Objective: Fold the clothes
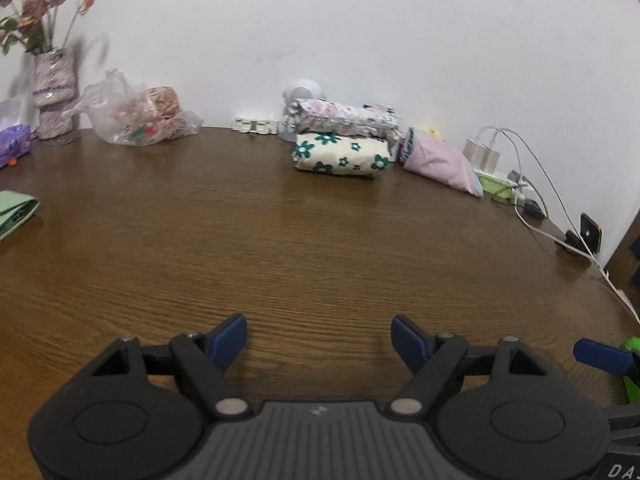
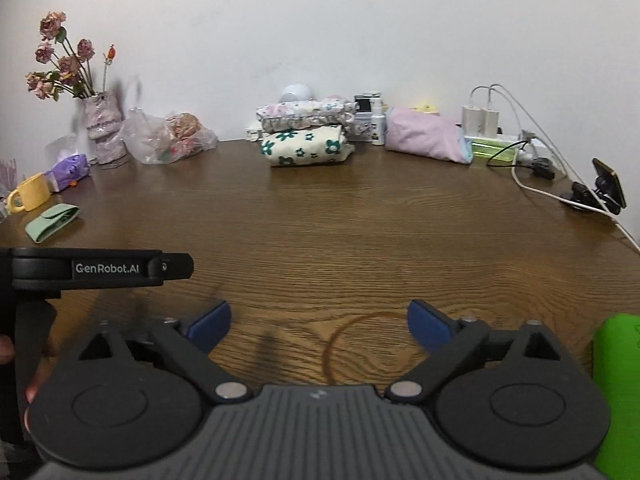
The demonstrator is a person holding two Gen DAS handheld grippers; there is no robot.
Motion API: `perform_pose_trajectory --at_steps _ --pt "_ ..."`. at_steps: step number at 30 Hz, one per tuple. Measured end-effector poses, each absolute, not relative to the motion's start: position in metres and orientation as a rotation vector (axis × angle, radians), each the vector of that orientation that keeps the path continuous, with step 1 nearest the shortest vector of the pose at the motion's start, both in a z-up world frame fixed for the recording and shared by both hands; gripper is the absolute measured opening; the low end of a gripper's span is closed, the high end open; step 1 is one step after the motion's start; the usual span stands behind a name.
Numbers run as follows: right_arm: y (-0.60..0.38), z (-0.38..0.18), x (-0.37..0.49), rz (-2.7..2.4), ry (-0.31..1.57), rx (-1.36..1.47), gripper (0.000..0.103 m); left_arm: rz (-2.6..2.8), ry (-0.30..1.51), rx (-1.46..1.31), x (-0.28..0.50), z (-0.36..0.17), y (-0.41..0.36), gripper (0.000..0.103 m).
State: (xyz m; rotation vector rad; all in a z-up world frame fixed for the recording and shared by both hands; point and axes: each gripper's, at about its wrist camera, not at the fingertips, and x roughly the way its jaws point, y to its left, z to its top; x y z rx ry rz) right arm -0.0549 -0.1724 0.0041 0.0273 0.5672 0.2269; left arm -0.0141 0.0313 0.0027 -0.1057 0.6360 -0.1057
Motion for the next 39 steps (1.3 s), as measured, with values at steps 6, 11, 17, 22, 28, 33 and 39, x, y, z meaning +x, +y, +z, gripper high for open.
perform_pose_trajectory --at_steps 6,11,17,22,28,33,39 --pt "-0.177 -0.003 -0.047 0.187 0.599 0.053 0.101 -0.153 0.683 -0.066 -0.010 -0.006 0.021 0.079" --pt "-0.181 -0.004 -0.044 0.164 0.606 0.057 0.103 -0.166 0.676 -0.042 -0.014 -0.009 0.018 0.083" --pt "-0.182 -0.011 -0.042 0.118 0.632 0.029 0.103 -0.175 0.658 -0.021 -0.017 -0.013 0.014 0.088" --pt "-0.185 -0.015 -0.038 0.106 0.654 0.041 0.103 -0.187 0.653 -0.037 -0.018 -0.014 0.015 0.092" --pt "-0.185 -0.018 -0.034 0.093 0.683 0.036 0.103 -0.166 0.665 -0.004 -0.017 -0.016 0.011 0.094" --pt "-0.182 -0.020 -0.034 0.068 0.695 -0.009 0.103 -0.149 0.674 0.024 -0.016 -0.017 0.007 0.098" --pt "-0.185 -0.020 -0.035 0.057 0.694 -0.004 0.103 -0.133 0.683 0.046 -0.015 -0.018 0.005 0.101"
